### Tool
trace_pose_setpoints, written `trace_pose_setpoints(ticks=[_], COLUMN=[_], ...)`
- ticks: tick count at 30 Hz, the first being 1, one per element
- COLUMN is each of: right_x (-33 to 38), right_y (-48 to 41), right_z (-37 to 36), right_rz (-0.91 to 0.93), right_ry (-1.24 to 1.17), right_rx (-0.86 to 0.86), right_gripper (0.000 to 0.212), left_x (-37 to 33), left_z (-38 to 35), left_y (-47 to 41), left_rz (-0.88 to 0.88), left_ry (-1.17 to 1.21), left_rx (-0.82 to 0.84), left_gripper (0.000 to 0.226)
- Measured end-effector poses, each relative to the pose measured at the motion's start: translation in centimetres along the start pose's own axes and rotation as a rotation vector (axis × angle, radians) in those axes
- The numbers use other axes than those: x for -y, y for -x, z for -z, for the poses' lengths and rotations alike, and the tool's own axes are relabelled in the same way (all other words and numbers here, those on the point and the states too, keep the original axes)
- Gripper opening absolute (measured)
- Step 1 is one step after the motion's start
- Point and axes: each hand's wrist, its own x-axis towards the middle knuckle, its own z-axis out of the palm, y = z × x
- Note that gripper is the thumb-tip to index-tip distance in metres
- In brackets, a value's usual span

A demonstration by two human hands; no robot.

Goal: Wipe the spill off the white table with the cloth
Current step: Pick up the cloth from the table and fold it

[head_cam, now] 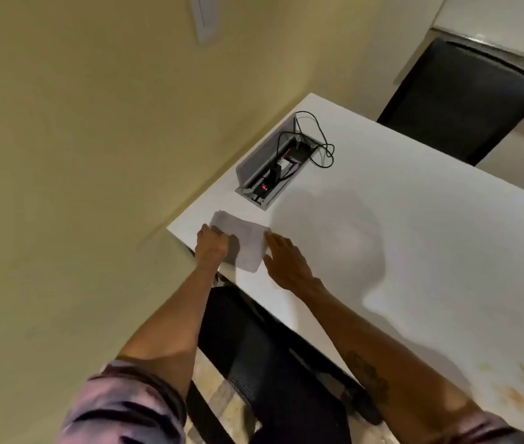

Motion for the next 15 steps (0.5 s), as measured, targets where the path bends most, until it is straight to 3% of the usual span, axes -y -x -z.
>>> trace_pose_setpoints(ticks=[6,15], right_x=[-0.6,-2.3], right_y=[-3.1,-6.4], right_z=[-3.8,-8.4], right_rz=[-0.023,0.137], right_ry=[-0.022,0.097], right_rx=[0.262,0.31], right_gripper=[0.047,0.07], left_x=[2.1,5.7], left_z=[-3.0,-4.6], left_y=[-2.6,-5.6], left_rz=[0.324,0.442], left_ry=[0.252,0.376], left_rx=[-0.036,-0.091], left_gripper=[0.06,0.052])
